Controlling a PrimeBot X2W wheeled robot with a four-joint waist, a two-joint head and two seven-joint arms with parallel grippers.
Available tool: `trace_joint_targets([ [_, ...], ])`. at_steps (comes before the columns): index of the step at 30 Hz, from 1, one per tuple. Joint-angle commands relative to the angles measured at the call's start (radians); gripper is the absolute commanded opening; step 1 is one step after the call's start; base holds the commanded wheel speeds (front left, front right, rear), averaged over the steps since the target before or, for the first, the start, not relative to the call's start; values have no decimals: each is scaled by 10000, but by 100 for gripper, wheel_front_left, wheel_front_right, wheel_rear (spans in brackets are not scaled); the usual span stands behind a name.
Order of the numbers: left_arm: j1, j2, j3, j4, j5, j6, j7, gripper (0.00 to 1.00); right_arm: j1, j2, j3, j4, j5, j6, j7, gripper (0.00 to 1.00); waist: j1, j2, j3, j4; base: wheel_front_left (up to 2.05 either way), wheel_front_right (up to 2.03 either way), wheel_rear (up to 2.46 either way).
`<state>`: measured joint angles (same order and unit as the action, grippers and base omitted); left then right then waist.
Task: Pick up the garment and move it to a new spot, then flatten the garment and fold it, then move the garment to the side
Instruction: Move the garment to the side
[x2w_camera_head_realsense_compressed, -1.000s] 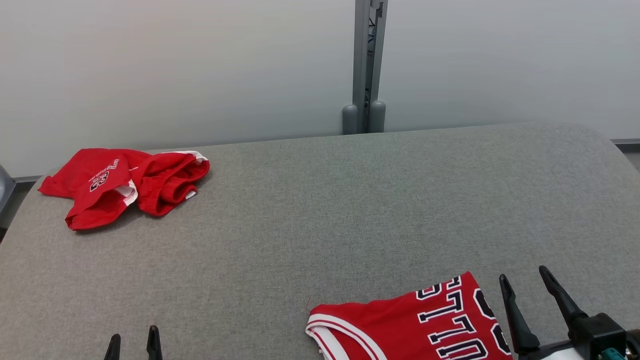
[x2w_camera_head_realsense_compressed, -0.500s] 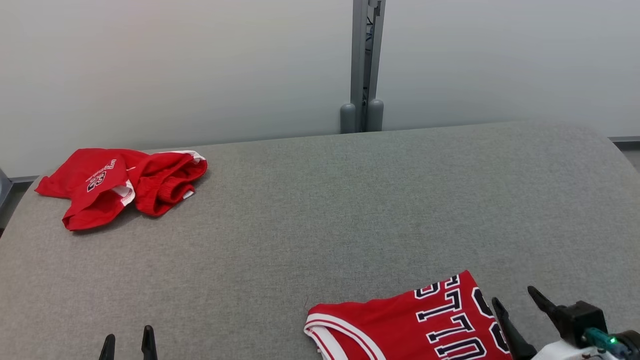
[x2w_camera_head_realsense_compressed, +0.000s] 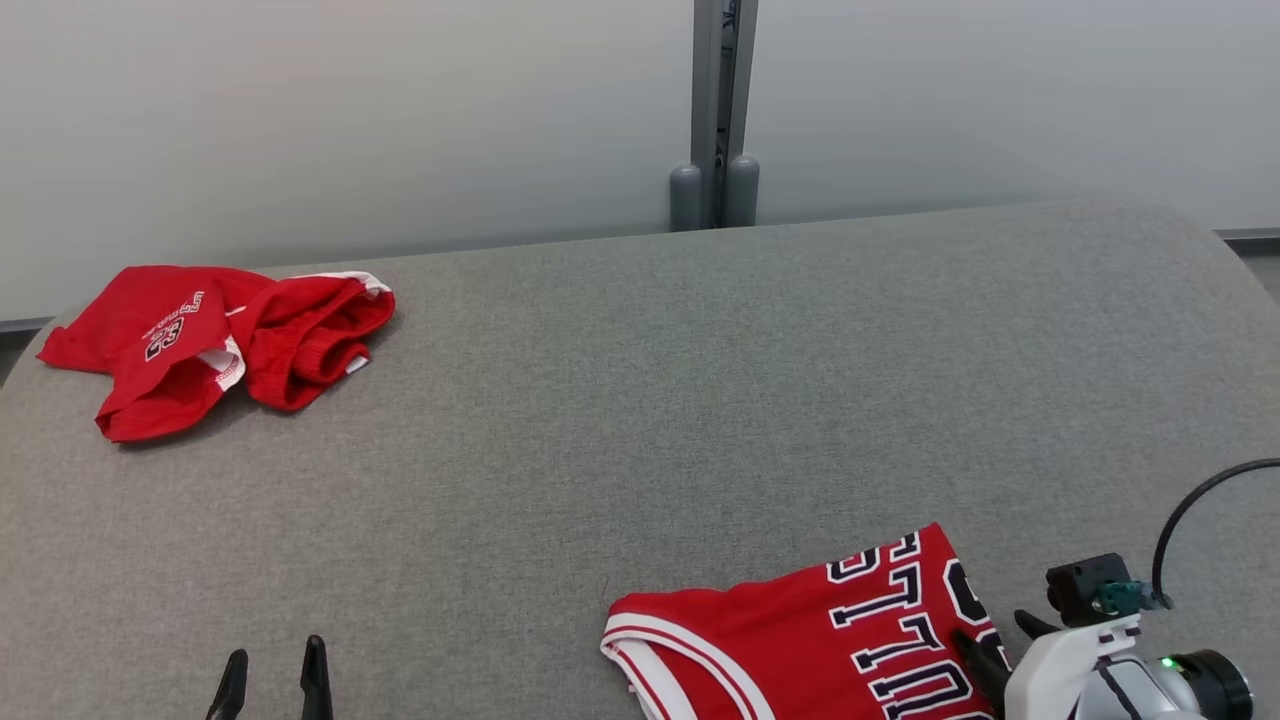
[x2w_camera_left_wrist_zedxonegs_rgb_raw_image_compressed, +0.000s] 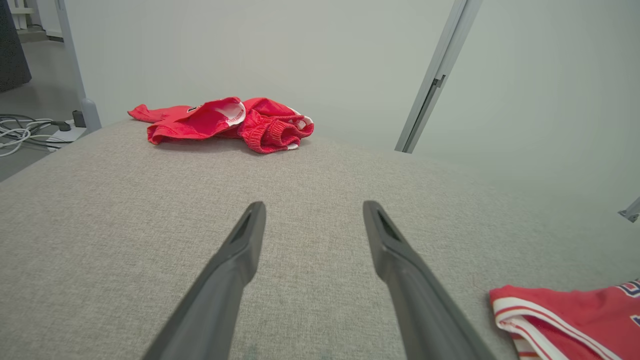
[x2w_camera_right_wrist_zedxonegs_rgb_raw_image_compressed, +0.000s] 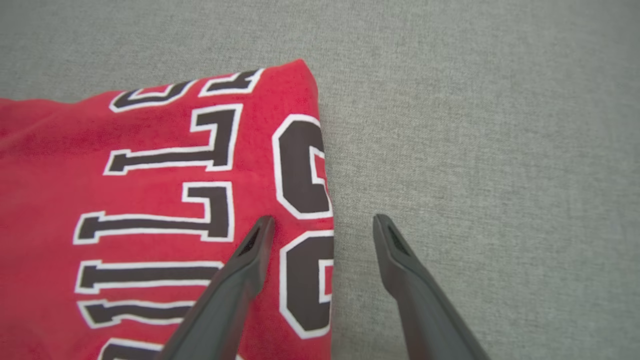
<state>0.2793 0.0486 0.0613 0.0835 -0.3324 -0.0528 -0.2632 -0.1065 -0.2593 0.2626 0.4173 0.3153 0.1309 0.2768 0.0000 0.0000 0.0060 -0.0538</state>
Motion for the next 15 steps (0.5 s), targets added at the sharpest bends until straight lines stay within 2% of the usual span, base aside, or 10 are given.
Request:
trace_joint_targets([
  [1, -128, 41, 18, -5, 116, -45, -17, 100, -159, 29, 43, 151, 123, -2, -74, 100, 0, 0, 51, 24, 0, 0, 0],
  [4, -270, 38, 25, -33, 180, -84, -17, 100, -674, 116, 447, 1022, 342, -2, -43, 100, 0, 0, 253, 56, 0, 0, 0],
  [5, -376, 41, 20, -27, 219, -131, -17, 100, -966, 337, 826, 1474, 899, 3, -30, 100, 0, 0, 395, 88, 0, 0, 0],
  [7, -506, 41, -25, -15, 255, -168, -15, 100, -1282, 243, 1549, 1654, 1388, 12, -73, 5, 0, 0, 572, 162, 0, 0, 0],
  [8, -599, 40, -59, -33, 272, -179, -17, 100, -1450, 192, 1757, 1606, 1669, 10, -237, 0, 0, 0, 669, 197, 0, 0, 0],
  [15, -1372, 35, -223, -429, 266, -273, -17, 100, -3203, -1194, 2614, 775, 2880, -3, -1094, 0, 0, 0, 1772, 149, 0, 0, 0],
])
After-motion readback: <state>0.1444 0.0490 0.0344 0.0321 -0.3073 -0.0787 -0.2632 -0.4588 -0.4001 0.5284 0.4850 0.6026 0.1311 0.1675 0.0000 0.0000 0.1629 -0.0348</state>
